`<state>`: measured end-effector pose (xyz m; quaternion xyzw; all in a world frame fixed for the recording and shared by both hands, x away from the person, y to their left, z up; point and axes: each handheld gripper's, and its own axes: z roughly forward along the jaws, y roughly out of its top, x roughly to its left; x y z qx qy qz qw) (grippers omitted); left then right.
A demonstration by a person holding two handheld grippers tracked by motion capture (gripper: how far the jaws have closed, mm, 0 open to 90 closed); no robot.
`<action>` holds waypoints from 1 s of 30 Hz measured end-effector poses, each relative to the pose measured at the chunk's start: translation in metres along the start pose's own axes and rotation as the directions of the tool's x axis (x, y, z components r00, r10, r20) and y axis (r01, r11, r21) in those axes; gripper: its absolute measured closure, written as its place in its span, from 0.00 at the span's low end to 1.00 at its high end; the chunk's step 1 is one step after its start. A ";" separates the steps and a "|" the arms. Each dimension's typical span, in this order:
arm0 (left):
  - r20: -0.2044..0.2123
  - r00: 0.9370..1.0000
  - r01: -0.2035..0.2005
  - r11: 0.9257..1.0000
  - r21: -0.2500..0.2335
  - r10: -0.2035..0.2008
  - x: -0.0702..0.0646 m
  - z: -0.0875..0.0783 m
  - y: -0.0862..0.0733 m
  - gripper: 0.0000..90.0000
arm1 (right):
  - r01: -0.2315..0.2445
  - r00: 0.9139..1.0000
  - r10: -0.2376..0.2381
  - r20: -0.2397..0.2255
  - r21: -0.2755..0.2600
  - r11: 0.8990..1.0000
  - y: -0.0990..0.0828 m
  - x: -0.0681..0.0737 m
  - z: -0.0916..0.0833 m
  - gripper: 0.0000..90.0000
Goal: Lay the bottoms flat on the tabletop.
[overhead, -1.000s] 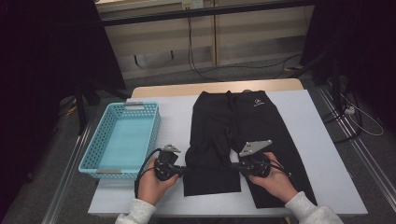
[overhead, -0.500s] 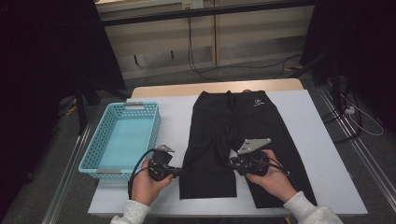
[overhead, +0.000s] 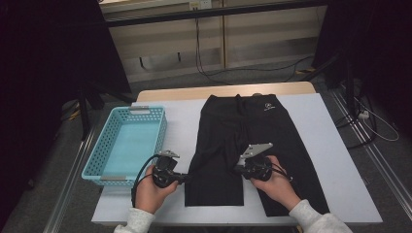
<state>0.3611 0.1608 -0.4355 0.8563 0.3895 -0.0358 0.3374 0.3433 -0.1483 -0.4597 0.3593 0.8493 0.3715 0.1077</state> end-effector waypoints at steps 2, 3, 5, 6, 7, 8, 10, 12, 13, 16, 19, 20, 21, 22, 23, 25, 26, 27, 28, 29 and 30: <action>0.001 1.000 -0.002 1.000 0.002 0.002 0.000 0.000 0.000 0.99 | -0.005 1.000 0.005 -0.004 0.004 1.000 -0.001 -0.002 -0.002 1.00; 0.005 1.000 0.001 1.000 0.003 -0.001 0.000 0.000 0.000 0.99 | -0.006 1.000 0.006 -0.009 0.006 1.000 -0.001 -0.003 -0.004 1.00; 0.010 1.000 0.007 1.000 -0.008 -0.007 0.000 -0.001 0.001 0.99 | -0.014 1.000 0.014 -0.012 0.003 1.000 -0.003 -0.006 -0.009 1.00; 0.013 1.000 0.007 1.000 -0.012 -0.007 -0.001 -0.002 0.001 0.99 | -0.017 1.000 0.017 -0.013 0.002 1.000 -0.004 -0.007 -0.012 1.00; 0.014 1.000 0.008 1.000 -0.012 -0.008 -0.001 -0.002 0.001 0.99 | -0.021 1.000 0.021 -0.013 -0.002 1.000 -0.005 -0.009 -0.014 1.00; 0.015 1.000 0.008 1.000 -0.009 -0.008 -0.001 -0.001 0.001 0.99 | -0.022 1.000 0.022 -0.016 -0.002 1.000 -0.006 -0.010 -0.015 1.00; 0.002 1.000 0.004 1.000 -0.002 -0.004 -0.001 -0.001 0.001 0.99 | -0.014 1.000 0.014 -0.015 0.012 1.000 -0.008 -0.010 -0.016 0.99; 0.007 1.000 0.007 1.000 -0.004 -0.007 -0.001 -0.002 0.000 0.99 | -0.013 1.000 0.013 -0.001 0.004 1.000 -0.008 -0.010 -0.017 0.95; 0.005 1.000 0.004 1.000 -0.003 -0.004 0.000 -0.002 0.000 0.99 | -0.018 1.000 0.018 0.001 -0.004 1.000 -0.007 -0.010 -0.018 0.93; 0.007 1.000 0.003 1.000 -0.003 -0.003 0.000 -0.001 0.000 0.99 | -0.022 1.000 0.022 0.001 -0.047 0.999 -0.001 -0.008 -0.019 0.84; 0.010 1.000 0.000 1.000 0.007 0.000 0.000 0.001 0.000 0.99 | -0.020 1.000 0.021 0.017 -0.072 0.997 0.006 -0.006 -0.015 0.72; 0.011 1.000 0.000 1.000 0.009 0.000 0.000 0.001 0.000 0.99 | -0.027 0.999 0.029 0.018 -0.080 0.996 0.009 -0.005 -0.012 0.69; 0.009 1.000 0.001 1.000 0.007 -0.001 -0.001 0.001 0.000 0.99 | -0.030 0.999 0.032 0.021 -0.083 0.996 0.011 -0.005 -0.009 0.66; 0.003 1.000 0.000 1.000 0.008 0.000 -0.001 0.001 0.000 0.99 | -0.028 0.999 0.030 0.034 -0.071 0.997 0.012 -0.004 -0.006 0.65; -0.002 1.000 -0.002 1.000 0.011 0.002 -0.002 0.001 0.000 0.99 | -0.029 0.998 0.032 0.054 -0.059 0.998 0.012 -0.004 -0.002 0.64; 0.000 1.000 -0.003 1.000 0.015 0.003 -0.002 0.002 0.000 0.99 | -0.036 0.998 0.038 0.048 -0.034 0.999 0.009 -0.007 0.003 0.72; -0.001 1.000 -0.002 1.000 0.015 0.002 -0.002 0.003 0.000 0.99 | -0.041 0.998 0.042 0.052 -0.025 0.999 0.008 -0.008 0.005 0.74; 0.001 1.000 -0.002 1.000 0.013 0.002 -0.002 0.003 0.000 0.99 | -0.043 0.998 0.044 0.054 -0.025 0.999 0.007 -0.008 0.005 0.79; 0.003 1.000 0.002 1.000 0.008 -0.002 -0.002 0.003 0.000 0.99 | -0.043 0.998 0.044 0.054 -0.023 0.999 0.007 -0.009 0.005 0.87; 0.001 1.000 -0.004 1.000 0.013 0.004 -0.002 0.002 0.000 0.99 | -0.035 0.998 0.036 0.056 -0.019 0.999 0.007 -0.010 0.004 0.93; 0.000 1.000 -0.003 1.000 0.013 0.003 -0.002 0.002 0.000 0.99 | -0.029 0.998 0.030 0.061 -0.018 0.999 0.007 -0.010 0.004 0.97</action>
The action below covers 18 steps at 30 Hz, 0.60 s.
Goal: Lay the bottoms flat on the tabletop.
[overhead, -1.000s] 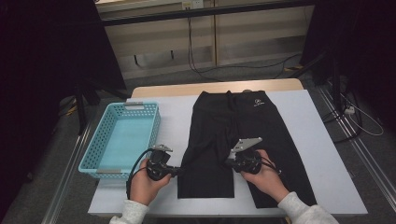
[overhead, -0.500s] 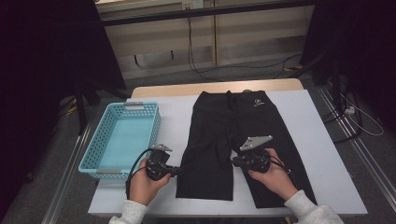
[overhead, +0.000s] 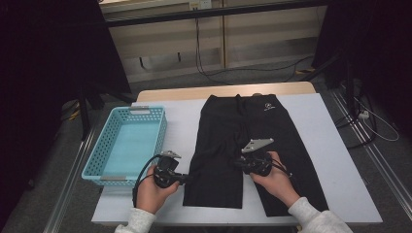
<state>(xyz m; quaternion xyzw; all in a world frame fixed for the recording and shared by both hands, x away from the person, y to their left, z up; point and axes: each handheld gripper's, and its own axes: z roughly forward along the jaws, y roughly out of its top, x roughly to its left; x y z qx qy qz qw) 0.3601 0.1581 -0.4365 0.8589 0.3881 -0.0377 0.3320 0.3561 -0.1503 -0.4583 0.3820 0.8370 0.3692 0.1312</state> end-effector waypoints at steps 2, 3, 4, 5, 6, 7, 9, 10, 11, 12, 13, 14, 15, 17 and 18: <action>0.002 1.000 0.004 1.000 -0.006 -0.004 0.000 -0.001 0.000 0.99 | -0.006 1.000 0.006 -0.009 -0.002 1.000 -0.001 -0.004 -0.003 0.99; 0.002 1.000 0.007 1.000 -0.009 -0.007 0.000 -0.001 0.000 0.99 | -0.006 1.000 0.006 -0.008 0.000 1.000 -0.002 -0.005 -0.006 0.99; 0.004 1.000 0.005 1.000 -0.012 -0.005 0.000 -0.001 0.000 0.99 | -0.007 1.000 0.007 -0.004 -0.002 1.000 -0.002 -0.007 -0.009 0.99; 0.004 1.000 0.004 1.000 -0.007 -0.004 0.000 0.000 0.000 0.99 | -0.018 1.000 0.018 -0.006 -0.004 1.000 -0.003 -0.009 -0.012 0.99; 0.004 1.000 0.002 1.000 -0.001 -0.002 0.000 0.001 -0.001 0.99 | -0.024 1.000 0.024 -0.010 0.001 1.000 -0.003 -0.010 -0.014 0.99; 0.005 1.000 0.004 1.000 0.001 -0.004 0.000 0.001 -0.001 0.99 | -0.021 1.000 0.021 -0.010 0.009 1.000 -0.003 -0.011 -0.015 0.99; -0.002 1.000 0.003 1.000 -0.001 -0.003 0.001 0.002 -0.001 0.99 | -0.008 1.000 0.008 -0.013 0.016 1.000 -0.005 -0.009 -0.016 0.98; -0.004 1.000 0.006 1.000 0.001 -0.006 0.001 0.003 -0.001 0.99 | 0.006 1.000 -0.006 0.000 0.022 1.000 -0.005 -0.008 -0.015 0.96; -0.007 1.000 0.007 1.000 0.003 -0.007 0.001 0.003 -0.001 0.99 | 0.012 1.000 -0.012 0.011 0.025 1.000 -0.006 -0.008 -0.015 0.93; -0.009 1.000 0.009 1.000 0.001 -0.009 0.002 0.003 -0.001 0.99 | 0.011 1.000 -0.011 0.009 0.022 1.000 -0.006 -0.008 -0.014 0.91; -0.011 1.000 0.006 1.000 -0.004 -0.006 0.002 0.003 -0.001 0.98 | 0.014 1.000 -0.014 0.006 0.018 1.000 -0.006 -0.008 -0.015 0.89; -0.015 1.000 0.001 1.000 -0.007 -0.002 0.002 0.003 -0.001 0.98 | 0.019 1.000 -0.019 0.006 0.014 1.000 -0.006 -0.007 -0.016 0.87; -0.016 1.000 0.000 1.000 -0.005 0.000 0.002 0.003 -0.001 0.98 | 0.027 1.000 -0.027 0.002 0.003 1.000 -0.005 -0.005 -0.017 0.85; -0.017 1.000 -0.004 1.000 -0.004 0.004 0.001 0.003 -0.001 0.96 | 0.051 0.999 -0.051 -0.012 -0.016 0.999 -0.004 -0.001 -0.019 0.80; -0.019 1.000 -0.005 1.000 -0.006 0.005 0.001 0.003 0.000 0.96 | 0.058 0.998 -0.059 -0.019 -0.023 0.998 -0.004 0.002 -0.020 0.78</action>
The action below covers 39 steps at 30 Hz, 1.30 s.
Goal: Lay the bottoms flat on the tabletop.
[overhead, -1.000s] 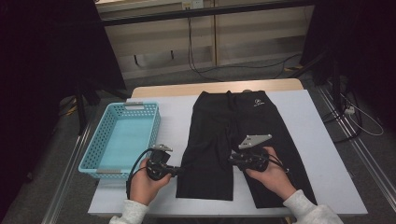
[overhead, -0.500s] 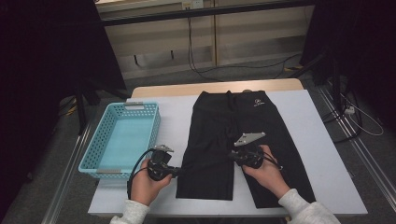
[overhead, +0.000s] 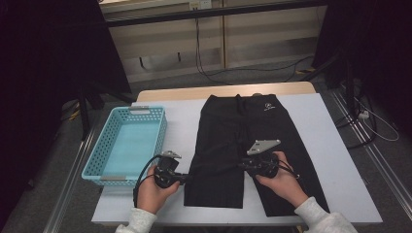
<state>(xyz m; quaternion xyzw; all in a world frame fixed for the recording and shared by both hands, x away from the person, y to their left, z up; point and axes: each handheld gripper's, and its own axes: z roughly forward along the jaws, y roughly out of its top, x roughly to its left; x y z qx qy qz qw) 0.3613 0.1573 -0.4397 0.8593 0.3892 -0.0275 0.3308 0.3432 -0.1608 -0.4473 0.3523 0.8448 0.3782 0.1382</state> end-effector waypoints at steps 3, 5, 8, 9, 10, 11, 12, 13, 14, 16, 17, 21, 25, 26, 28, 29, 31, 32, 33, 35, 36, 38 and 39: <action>-0.003 1.000 0.002 1.000 -0.011 -0.002 -0.001 -0.001 0.001 0.96 | 0.022 0.998 -0.024 -0.058 -0.032 0.999 0.001 0.007 -0.001 0.69; -0.006 1.000 -0.011 1.000 -0.004 0.011 -0.001 0.000 0.001 0.94 | 0.040 0.996 -0.043 -0.077 -0.045 0.998 0.001 0.012 -0.001 0.61; -0.003 1.000 -0.009 1.000 -0.005 0.009 -0.002 0.001 0.002 0.96 | 0.041 0.992 -0.047 -0.116 -0.055 0.998 0.000 0.019 0.003 0.53; -0.003 1.000 -0.014 1.000 0.002 0.014 -0.002 0.001 0.002 0.97 | 0.048 0.991 -0.054 -0.122 -0.051 0.998 -0.001 0.021 0.005 0.51; -0.005 1.000 -0.014 1.000 0.002 0.014 -0.003 0.001 0.002 0.97 | 0.057 0.990 -0.063 -0.125 -0.051 0.997 -0.001 0.024 0.007 0.50; -0.007 1.000 -0.015 1.000 0.000 0.015 -0.003 0.001 0.002 0.97 | 0.062 0.989 -0.068 -0.132 -0.050 0.997 -0.001 0.026 0.009 0.48; -0.008 1.000 -0.006 1.000 -0.010 0.006 -0.003 0.001 0.003 0.98 | 0.068 0.989 -0.072 -0.131 -0.039 0.997 -0.001 0.029 0.010 0.43; -0.012 1.000 -0.009 1.000 -0.009 0.008 -0.004 0.001 0.003 0.98 | 0.084 0.987 -0.088 -0.133 -0.031 0.996 0.000 0.032 0.011 0.42; -0.013 1.000 -0.011 1.000 -0.009 0.011 -0.004 0.000 0.003 0.99 | 0.106 0.984 -0.109 -0.141 -0.031 0.994 0.000 0.035 0.012 0.44; -0.013 1.000 -0.016 1.000 0.003 0.016 -0.003 0.001 0.002 0.99 | 0.123 0.980 -0.124 -0.157 -0.021 0.992 0.000 0.039 0.013 0.46; -0.015 1.000 -0.017 1.000 0.006 0.017 -0.003 0.001 0.002 0.99 | 0.130 0.977 -0.132 -0.165 -0.020 0.991 -0.001 0.039 0.013 0.49; -0.020 1.000 -0.015 1.000 0.009 0.015 -0.003 0.002 0.002 0.99 | 0.155 0.972 -0.148 -0.184 0.021 0.988 -0.006 0.042 0.015 0.56; -0.019 1.000 -0.017 1.000 0.014 0.018 -0.003 0.003 0.002 0.99 | 0.172 0.972 -0.163 -0.171 0.039 0.984 -0.006 0.042 0.012 0.65; -0.016 1.000 -0.015 1.000 0.020 0.015 -0.003 0.003 0.001 0.99 | 0.166 0.973 -0.157 -0.170 0.039 0.985 -0.006 0.042 0.012 0.71; -0.014 1.000 -0.009 1.000 0.021 0.010 -0.003 0.004 0.001 0.99 | 0.162 0.972 -0.153 -0.178 0.042 0.986 -0.006 0.039 0.011 0.86; -0.013 1.000 -0.012 1.000 0.023 0.012 -0.004 0.004 0.001 0.99 | 0.159 0.972 -0.149 -0.179 0.040 0.987 -0.007 0.038 0.010 0.90; -0.011 1.000 -0.009 1.000 0.021 0.010 -0.004 0.003 0.002 0.99 | 0.156 0.971 -0.147 -0.186 0.037 0.987 -0.008 0.038 0.009 0.96; -0.009 1.000 -0.005 1.000 0.023 0.005 -0.004 0.002 0.001 0.99 | 0.165 0.971 -0.155 -0.184 0.038 0.986 -0.008 0.039 0.009 0.97; -0.007 1.000 0.000 1.000 0.021 0.000 -0.003 0.002 0.001 0.99 | 0.165 0.971 -0.155 -0.182 0.037 0.986 -0.008 0.039 0.009 0.97; -0.002 1.000 0.003 1.000 0.017 -0.003 -0.002 -0.001 0.002 0.99 | 0.160 0.970 -0.150 -0.190 0.039 0.986 -0.008 0.039 0.009 0.98; -0.004 1.000 0.005 1.000 0.015 -0.005 -0.002 -0.002 0.002 0.99 | 0.150 0.971 -0.139 -0.197 0.039 0.988 -0.008 0.039 0.008 0.99; -0.001 1.000 0.004 1.000 0.016 -0.004 -0.002 -0.005 0.001 0.99 | 0.142 0.964 -0.128 -0.231 0.043 0.989 -0.008 0.039 0.007 1.00; -0.002 1.000 0.011 1.000 0.011 -0.010 -0.002 -0.006 0.002 0.99 | 0.150 0.961 -0.134 -0.242 0.048 0.988 -0.008 0.040 0.007 1.00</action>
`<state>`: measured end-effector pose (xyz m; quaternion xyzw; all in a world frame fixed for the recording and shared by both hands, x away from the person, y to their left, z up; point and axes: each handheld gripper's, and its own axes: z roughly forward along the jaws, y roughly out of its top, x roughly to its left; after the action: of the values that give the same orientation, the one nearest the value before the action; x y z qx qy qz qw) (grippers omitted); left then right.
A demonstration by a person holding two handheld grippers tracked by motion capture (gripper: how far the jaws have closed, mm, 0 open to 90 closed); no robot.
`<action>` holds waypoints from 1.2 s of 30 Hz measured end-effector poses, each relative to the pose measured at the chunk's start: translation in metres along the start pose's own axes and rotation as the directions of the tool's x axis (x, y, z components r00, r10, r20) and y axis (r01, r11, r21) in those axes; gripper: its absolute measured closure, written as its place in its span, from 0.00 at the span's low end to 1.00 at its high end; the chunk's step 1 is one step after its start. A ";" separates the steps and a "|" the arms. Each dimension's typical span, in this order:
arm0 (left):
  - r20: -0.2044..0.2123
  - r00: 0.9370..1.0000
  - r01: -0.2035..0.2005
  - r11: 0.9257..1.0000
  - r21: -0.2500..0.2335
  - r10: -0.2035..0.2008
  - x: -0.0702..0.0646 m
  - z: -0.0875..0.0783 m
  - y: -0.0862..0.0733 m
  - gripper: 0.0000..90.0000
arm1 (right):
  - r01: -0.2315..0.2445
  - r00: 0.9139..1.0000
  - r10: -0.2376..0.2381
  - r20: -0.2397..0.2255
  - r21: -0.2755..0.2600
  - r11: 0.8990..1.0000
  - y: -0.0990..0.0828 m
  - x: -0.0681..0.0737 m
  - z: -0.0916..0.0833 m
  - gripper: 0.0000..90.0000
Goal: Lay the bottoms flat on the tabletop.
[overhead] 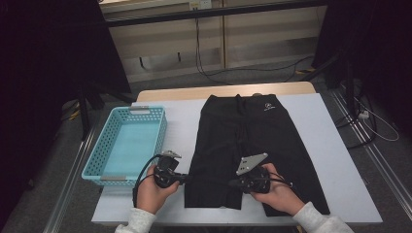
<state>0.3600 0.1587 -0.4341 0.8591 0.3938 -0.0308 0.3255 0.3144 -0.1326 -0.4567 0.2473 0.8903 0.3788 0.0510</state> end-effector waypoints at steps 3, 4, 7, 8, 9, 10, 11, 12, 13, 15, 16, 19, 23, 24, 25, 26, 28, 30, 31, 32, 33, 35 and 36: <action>0.002 1.000 -0.003 1.000 0.010 0.003 -0.001 0.000 -0.001 0.99 | 0.012 1.000 -0.012 -0.014 0.003 1.000 0.000 0.005 0.000 1.00; 0.002 1.000 -0.007 1.000 0.015 0.007 -0.002 0.000 -0.001 0.99 | 0.013 1.000 -0.012 -0.020 0.008 1.000 0.001 0.006 0.000 1.00; 0.005 1.000 -0.002 1.000 0.014 0.002 -0.002 0.001 -0.001 0.99 | 0.029 0.999 -0.028 -0.029 0.017 0.999 0.001 0.008 0.000 1.00; 0.005 1.000 -0.002 1.000 0.016 0.002 -0.002 0.001 -0.002 0.99 | 0.033 0.999 -0.033 -0.034 0.021 0.999 0.000 0.009 -0.001 1.00; 0.005 1.000 -0.002 1.000 0.016 0.002 -0.002 0.000 -0.002 0.99 | 0.035 0.999 -0.034 -0.035 0.023 0.999 0.000 0.009 -0.002 1.00; 0.006 1.000 0.000 1.000 0.020 0.000 -0.002 0.000 -0.003 0.99 | 0.036 0.999 -0.035 -0.036 0.024 0.999 -0.001 0.009 -0.003 1.00; 0.007 1.000 0.002 1.000 0.024 -0.002 -0.001 0.000 -0.003 0.99 | 0.033 0.999 -0.032 -0.040 0.023 0.999 -0.001 0.009 -0.003 1.00; 0.004 1.000 0.004 1.000 0.024 -0.004 -0.001 0.001 -0.003 0.99 | 0.033 0.999 -0.032 -0.039 0.023 0.999 -0.002 0.009 -0.004 1.00; 0.001 1.000 0.003 1.000 0.025 -0.004 -0.002 0.001 -0.004 0.98 | 0.029 0.999 -0.028 -0.034 0.020 0.999 -0.002 0.009 -0.004 1.00; -0.003 1.000 0.000 0.999 0.033 0.000 -0.002 0.002 -0.005 0.98 | 0.024 1.000 -0.024 -0.012 0.015 1.000 -0.003 0.006 -0.005 1.00; -0.005 1.000 -0.002 0.999 0.033 0.002 -0.002 0.002 -0.005 0.98 | 0.022 1.000 -0.022 -0.010 0.013 1.000 -0.003 0.006 -0.005 1.00; -0.025 1.000 -0.006 1.000 0.027 0.007 -0.001 0.001 -0.006 0.96 | 0.008 1.000 -0.008 0.002 0.002 1.000 -0.004 0.004 -0.007 0.94; -0.033 0.999 0.001 1.000 0.018 0.000 0.001 -0.001 -0.007 0.90 | 0.000 1.000 0.000 0.026 -0.013 1.000 -0.003 0.001 -0.011 0.86; -0.036 0.999 -0.005 1.000 0.019 0.005 0.001 -0.001 -0.008 0.88 | -0.002 1.000 0.002 0.028 -0.017 1.000 -0.003 0.001 -0.013 0.84; -0.040 0.999 -0.006 1.000 0.015 0.007 -0.001 -0.001 -0.008 0.85 | 0.006 1.000 -0.005 0.027 -0.020 1.000 -0.003 0.000 -0.014 0.84; -0.044 0.999 -0.011 1.000 0.015 0.012 -0.002 -0.001 -0.008 0.81 | 0.005 1.000 -0.005 0.019 -0.022 1.000 -0.004 0.000 -0.016 0.83; -0.054 0.998 -0.011 1.000 0.004 0.011 -0.002 -0.002 -0.009 0.75 | 0.008 1.000 -0.007 0.016 -0.025 1.000 -0.005 0.001 -0.018 0.79; -0.062 0.998 -0.016 1.000 0.002 0.016 -0.002 -0.003 -0.010 0.74 | 0.014 1.000 -0.014 0.004 -0.015 1.000 -0.007 0.004 -0.018 0.73; -0.071 0.997 -0.025 1.000 0.001 0.025 -0.002 -0.002 -0.011 0.72 | 0.022 1.000 -0.022 -0.002 -0.006 1.000 -0.008 0.007 -0.016 0.72; -0.082 0.996 -0.034 0.999 0.003 0.034 -0.003 -0.001 -0.012 0.71 | 0.043 0.999 -0.043 -0.022 0.007 0.999 -0.009 0.010 -0.014 0.72; -0.086 0.995 -0.043 0.999 0.008 0.043 -0.003 0.000 -0.013 0.70 | 0.058 0.998 -0.057 -0.034 0.018 0.998 -0.009 0.014 -0.011 0.68; -0.086 0.995 -0.042 0.999 0.000 0.042 -0.003 0.000 -0.014 0.70 | 0.093 0.995 -0.093 -0.030 0.014 0.996 -0.009 0.021 -0.006 0.60; -0.086 0.995 -0.046 0.999 -0.003 0.045 -0.003 0.001 -0.014 0.70 | 0.096 0.995 -0.095 -0.036 0.016 0.995 -0.008 0.023 -0.005 0.59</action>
<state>0.3481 0.1629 -0.4410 0.8676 0.3877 0.0144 0.3110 0.2893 -0.1295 -0.4564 0.1980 0.9053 0.3724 0.0510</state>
